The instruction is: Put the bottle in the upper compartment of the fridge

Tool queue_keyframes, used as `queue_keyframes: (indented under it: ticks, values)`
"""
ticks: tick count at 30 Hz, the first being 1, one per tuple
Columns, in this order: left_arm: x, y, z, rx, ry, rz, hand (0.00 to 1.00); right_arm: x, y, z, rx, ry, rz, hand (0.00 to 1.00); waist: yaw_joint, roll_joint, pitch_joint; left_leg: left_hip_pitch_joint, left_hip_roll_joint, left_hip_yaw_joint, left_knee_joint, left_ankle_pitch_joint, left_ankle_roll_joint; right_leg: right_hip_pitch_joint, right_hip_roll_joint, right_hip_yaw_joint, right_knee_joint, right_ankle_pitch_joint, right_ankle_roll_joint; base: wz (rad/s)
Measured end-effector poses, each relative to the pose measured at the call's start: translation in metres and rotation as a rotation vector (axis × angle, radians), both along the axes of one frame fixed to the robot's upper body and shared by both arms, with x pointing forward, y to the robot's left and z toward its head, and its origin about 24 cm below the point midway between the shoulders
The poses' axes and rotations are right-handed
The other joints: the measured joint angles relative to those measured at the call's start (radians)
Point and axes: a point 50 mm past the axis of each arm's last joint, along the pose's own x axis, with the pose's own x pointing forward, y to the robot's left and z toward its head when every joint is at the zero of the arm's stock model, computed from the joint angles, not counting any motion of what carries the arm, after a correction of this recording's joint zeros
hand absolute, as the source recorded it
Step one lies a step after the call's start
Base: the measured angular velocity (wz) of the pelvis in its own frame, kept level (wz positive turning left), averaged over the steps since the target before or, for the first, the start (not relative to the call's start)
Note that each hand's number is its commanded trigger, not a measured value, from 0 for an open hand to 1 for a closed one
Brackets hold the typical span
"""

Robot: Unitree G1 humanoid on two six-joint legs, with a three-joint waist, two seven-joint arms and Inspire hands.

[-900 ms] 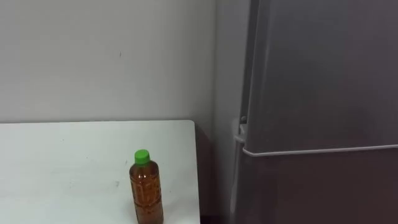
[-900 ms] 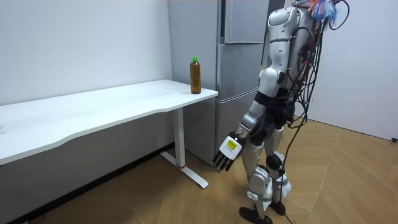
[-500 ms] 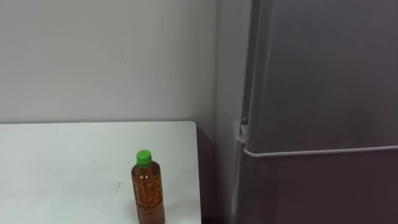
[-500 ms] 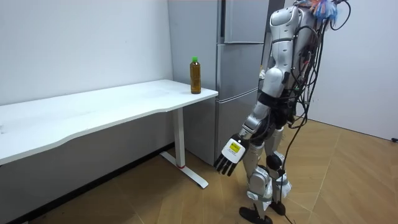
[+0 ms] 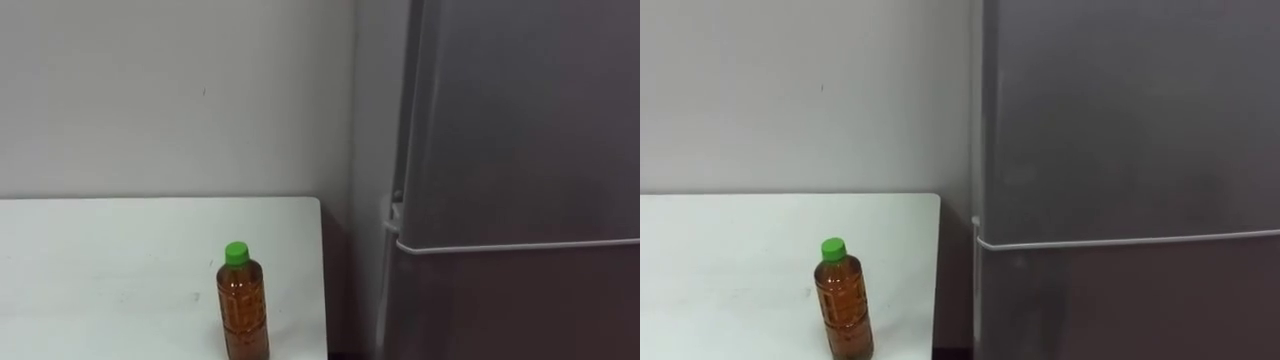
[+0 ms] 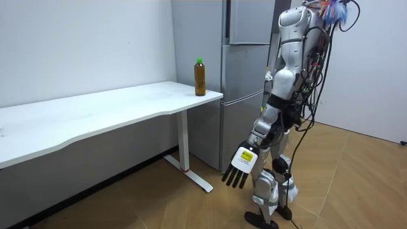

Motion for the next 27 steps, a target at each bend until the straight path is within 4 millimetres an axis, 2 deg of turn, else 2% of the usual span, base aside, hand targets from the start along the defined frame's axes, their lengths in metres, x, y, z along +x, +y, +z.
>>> queue_keyframes:
  ticks: [4, 9, 13, 16, 20, 21, 27]
  values:
    - [-0.003, 0.013, 0.004, 0.062, -0.011, 0.154, 0.0, -0.005, -0.005, 0.0, -0.014, 0.011, -0.045, 0.0, 0.009, 0.02, -0.0003, 0.009, 0.001, -0.007, 0.009, -0.011, -0.001, 0.015, -0.003, 0.0, -0.001, -0.006, 0.0, 0.02]
    - [0.013, 0.03, 0.013, 0.135, -0.116, 0.316, 0.0, -0.006, -0.015, 0.002, -0.041, 0.01, -0.064, 0.0, 0.012, 0.042, 0.0023, 0.012, -0.002, -0.018, 0.016, -0.012, 0.0, 0.023, -0.009, -0.009, 0.003, -0.013, 0.001, 0.08]
    - [0.033, 0.042, 0.025, 0.176, -0.244, 0.445, 0.0, -0.005, -0.021, 0.004, -0.062, 0.006, -0.055, 0.0, 0.016, 0.048, 0.0024, 0.013, -0.002, -0.019, 0.013, -0.012, 0.0, 0.024, -0.008, -0.01, 0.004, -0.014, 0.001, 0.0]
    - [0.053, 0.051, 0.034, 0.225, -0.311, 0.48, 0.0, -0.005, -0.025, 0.005, -0.071, 0.0, -0.077, 0.0, 0.015, 0.05, 0.002, 0.01, -0.002, -0.023, 0.015, -0.013, -0.001, 0.024, -0.012, -0.03, 0.004, -0.015, 0.0, 0.05]
    - [0.069, 0.057, 0.043, 0.268, -0.377, 0.514, 0.0, -0.005, -0.026, 0.005, -0.073, 0.001, -0.079, 0.0, 0.017, 0.053, 0.0008, 0.012, -0.003, -0.023, 0.015, -0.013, -0.002, 0.024, -0.011, -0.027, 0.004, -0.015, -0.001, 0.0]
    - [0.075, 0.059, 0.049, 0.28, -0.41, 0.52, 0.0, -0.007, -0.026, 0.005, -0.074, 0.003, -0.08, 0.0, 0.017, 0.056, -0.0018, 0.012, -0.003, -0.023, 0.015, -0.013, -0.002, 0.022, -0.01, -0.019, 0.004, -0.015, -0.001, 0.0]
    - [0.104, 0.081, 0.087, 0.399, -0.615, 0.571, 0.0, -0.007, -0.032, 0.009, -0.101, -0.029, -0.113, 0.0, 0.022, 0.06, -0.0049, 0.013, -0.003, -0.023, 0.014, -0.014, -0.003, 0.017, -0.008, -0.015, 0.004, -0.015, -0.001, -0.01]
